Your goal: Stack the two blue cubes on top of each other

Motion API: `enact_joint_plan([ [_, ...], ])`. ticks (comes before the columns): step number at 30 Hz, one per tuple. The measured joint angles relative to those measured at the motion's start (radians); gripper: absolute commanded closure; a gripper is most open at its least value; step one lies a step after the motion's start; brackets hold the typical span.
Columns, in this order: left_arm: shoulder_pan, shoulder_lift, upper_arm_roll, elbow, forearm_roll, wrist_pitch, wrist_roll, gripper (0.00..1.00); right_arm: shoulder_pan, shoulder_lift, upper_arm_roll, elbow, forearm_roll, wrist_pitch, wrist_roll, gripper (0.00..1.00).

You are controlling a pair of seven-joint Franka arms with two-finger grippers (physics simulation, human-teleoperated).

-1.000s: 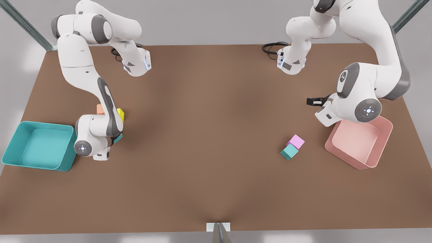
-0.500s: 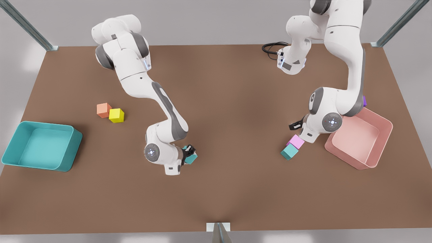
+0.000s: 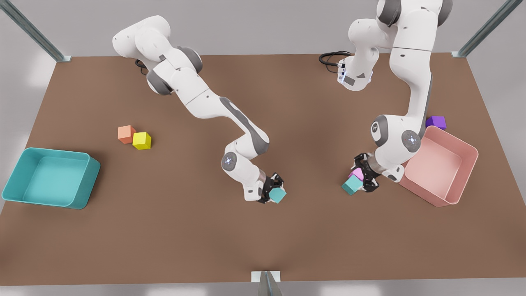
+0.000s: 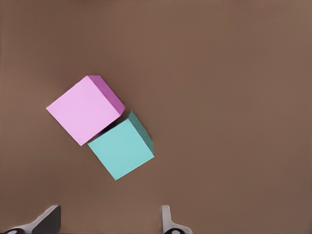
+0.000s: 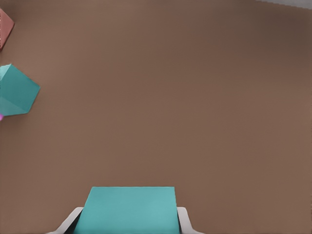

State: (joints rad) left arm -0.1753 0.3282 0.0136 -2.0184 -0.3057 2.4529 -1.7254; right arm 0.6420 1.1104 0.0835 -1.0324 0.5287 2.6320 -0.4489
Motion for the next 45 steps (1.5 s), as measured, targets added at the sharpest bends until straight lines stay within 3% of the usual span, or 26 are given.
enact_joint_plan([
  [7,0.031,0.024,-0.001,-0.004,-0.016,-0.009,-0.162,0.00,0.000,0.014,0.001,0.001,-0.001,0.104,0.012,0.00],
  [10,0.036,0.045,-0.001,0.005,-0.042,-0.024,-0.205,0.00,-0.066,-0.068,0.005,-0.003,0.005,0.033,0.016,0.00],
  [12,0.037,0.066,-0.002,0.013,-0.060,-0.021,-0.229,0.00,-0.162,-0.183,0.000,-0.008,0.007,-0.156,0.029,0.00],
  [14,0.033,0.082,-0.003,0.024,-0.075,-0.018,-0.251,0.00,-0.311,-0.252,-0.077,-0.008,-0.026,-0.432,0.049,0.00],
  [17,0.033,0.098,-0.003,0.032,-0.085,-0.014,-0.280,0.00,-0.490,-0.382,-0.151,-0.007,-0.239,-0.780,0.075,0.00],
  [20,0.033,0.114,-0.003,0.034,-0.090,-0.008,-0.305,0.00,-0.497,-0.575,-0.166,-0.016,-0.406,-1.030,0.134,0.00],
  [22,0.034,0.119,-0.003,0.034,-0.090,-0.003,-0.319,0.00,-0.457,-0.802,-0.166,-0.155,-0.490,-1.139,0.174,0.00],
  [24,0.034,0.125,-0.003,0.034,-0.091,0.003,-0.331,0.00,-0.439,-0.887,-0.166,-0.278,-0.539,-1.189,0.217,0.00],
  [37,0.061,0.171,-0.004,0.093,-0.087,0.035,-0.385,0.00,-0.433,-0.863,-0.166,-0.300,-0.576,-1.312,0.439,0.00],
  [45,0.071,0.171,-0.004,0.092,-0.062,-0.069,-0.404,0.00,-0.434,-0.863,-0.167,-0.271,-0.562,-1.324,0.518,0.00],
])
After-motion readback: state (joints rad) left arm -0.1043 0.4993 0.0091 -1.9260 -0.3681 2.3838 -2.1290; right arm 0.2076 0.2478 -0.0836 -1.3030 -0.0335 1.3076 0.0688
